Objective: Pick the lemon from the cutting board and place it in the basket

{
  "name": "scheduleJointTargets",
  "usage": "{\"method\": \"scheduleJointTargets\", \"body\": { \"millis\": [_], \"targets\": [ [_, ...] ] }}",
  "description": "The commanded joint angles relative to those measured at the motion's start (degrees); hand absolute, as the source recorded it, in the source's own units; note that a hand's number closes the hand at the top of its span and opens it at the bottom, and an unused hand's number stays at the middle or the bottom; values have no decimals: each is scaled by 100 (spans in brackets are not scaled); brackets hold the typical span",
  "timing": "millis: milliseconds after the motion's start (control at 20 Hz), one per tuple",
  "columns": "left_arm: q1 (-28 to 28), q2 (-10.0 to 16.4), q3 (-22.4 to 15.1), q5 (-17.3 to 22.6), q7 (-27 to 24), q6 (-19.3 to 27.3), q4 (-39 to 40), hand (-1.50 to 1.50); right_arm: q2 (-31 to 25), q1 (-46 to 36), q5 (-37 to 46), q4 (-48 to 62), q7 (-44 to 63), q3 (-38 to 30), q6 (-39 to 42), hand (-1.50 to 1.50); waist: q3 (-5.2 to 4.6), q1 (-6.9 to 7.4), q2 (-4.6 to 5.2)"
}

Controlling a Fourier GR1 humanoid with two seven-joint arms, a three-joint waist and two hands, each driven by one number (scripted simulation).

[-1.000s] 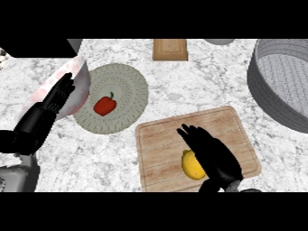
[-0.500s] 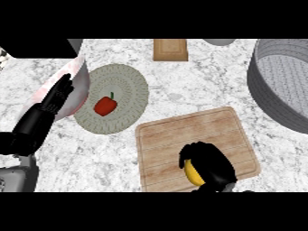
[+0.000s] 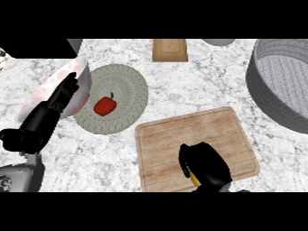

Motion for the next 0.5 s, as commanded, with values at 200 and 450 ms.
{"method": "scheduleJointTargets", "body": {
  "millis": [200, 450],
  "targets": [
    [-71, 76, 134, 16, -3, 18, -1, 0, 717, -526, 229, 580, 2087, -1669, -510, 150, 26, -39, 70],
    [-325, 84, 116, 56, 147, -39, 80, 0, 765, -1523, -613, 842, 3293, -2005, -1063, 150, 31, 76, 68]
  ]
}}
